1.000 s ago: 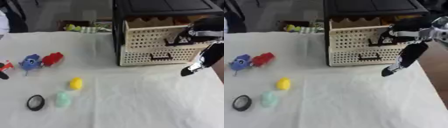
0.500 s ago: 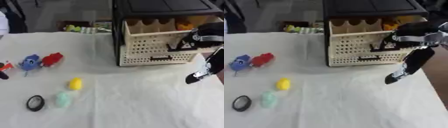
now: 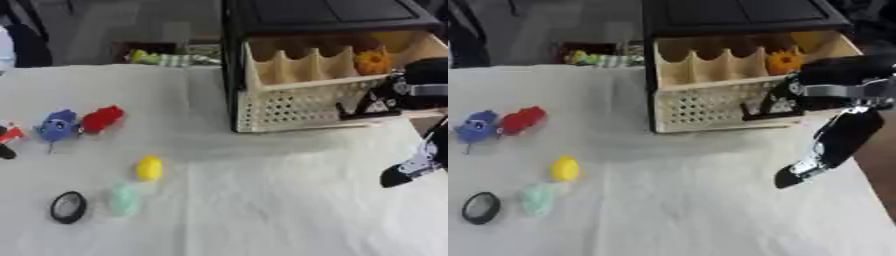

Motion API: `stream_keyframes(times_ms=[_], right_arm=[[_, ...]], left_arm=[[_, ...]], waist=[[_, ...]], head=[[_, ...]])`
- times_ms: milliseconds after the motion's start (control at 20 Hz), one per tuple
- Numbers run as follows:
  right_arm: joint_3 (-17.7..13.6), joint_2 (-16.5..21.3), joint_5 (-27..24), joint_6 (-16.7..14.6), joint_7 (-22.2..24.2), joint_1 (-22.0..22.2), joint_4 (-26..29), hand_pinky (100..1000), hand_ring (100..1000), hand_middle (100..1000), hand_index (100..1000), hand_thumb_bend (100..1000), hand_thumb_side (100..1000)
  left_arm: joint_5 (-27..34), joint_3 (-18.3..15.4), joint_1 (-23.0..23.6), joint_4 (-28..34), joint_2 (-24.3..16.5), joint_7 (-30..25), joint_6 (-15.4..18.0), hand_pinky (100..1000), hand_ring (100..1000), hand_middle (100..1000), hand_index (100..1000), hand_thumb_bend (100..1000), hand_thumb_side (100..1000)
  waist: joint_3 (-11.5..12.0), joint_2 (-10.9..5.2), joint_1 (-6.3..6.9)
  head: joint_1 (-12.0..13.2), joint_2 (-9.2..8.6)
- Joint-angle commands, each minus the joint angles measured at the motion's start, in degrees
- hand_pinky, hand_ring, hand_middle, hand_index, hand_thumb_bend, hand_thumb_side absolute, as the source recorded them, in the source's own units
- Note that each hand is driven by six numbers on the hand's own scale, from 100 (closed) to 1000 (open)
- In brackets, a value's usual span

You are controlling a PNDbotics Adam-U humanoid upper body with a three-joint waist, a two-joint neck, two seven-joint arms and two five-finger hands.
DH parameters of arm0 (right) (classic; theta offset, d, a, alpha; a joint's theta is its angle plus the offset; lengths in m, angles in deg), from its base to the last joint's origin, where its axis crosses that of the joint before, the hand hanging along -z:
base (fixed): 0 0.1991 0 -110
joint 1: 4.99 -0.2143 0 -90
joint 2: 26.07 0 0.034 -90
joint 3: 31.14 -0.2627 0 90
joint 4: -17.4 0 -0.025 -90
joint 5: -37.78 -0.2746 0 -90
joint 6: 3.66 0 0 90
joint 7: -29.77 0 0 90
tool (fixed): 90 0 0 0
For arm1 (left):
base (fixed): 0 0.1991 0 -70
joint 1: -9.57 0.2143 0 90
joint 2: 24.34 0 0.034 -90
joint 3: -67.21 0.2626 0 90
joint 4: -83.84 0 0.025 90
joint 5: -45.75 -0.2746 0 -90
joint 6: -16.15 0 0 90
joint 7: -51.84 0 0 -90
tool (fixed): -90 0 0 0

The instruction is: Pick up objects from table and place into drawer.

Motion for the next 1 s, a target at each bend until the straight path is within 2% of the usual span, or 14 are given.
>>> stream_keyframes(times_ms=[50, 1000], right_arm=[[-0.88, 2.58, -1.50, 0.19, -0.18, 0.79, 2.10, 100, 100, 100, 810, 759, 622], [-1.76, 5.09, -3.28, -3.66, -4.11, 6.34, 2.21, 100, 100, 100, 824, 772, 624]], left_arm=[[0.26, 0.00, -0.60, 0.83, -0.89, -0.10, -0.06, 420, 582, 621, 772, 100, 896], [0.46, 0.04, -0.53, 0.83, -0.80, -0.15, -0.27, 421, 583, 623, 771, 100, 897]], waist=[[0.01, -1.42, -0.09], [-0.30, -1.62, -0.05]], head=[[-0.14, -0.86], [-0.19, -0.60]])
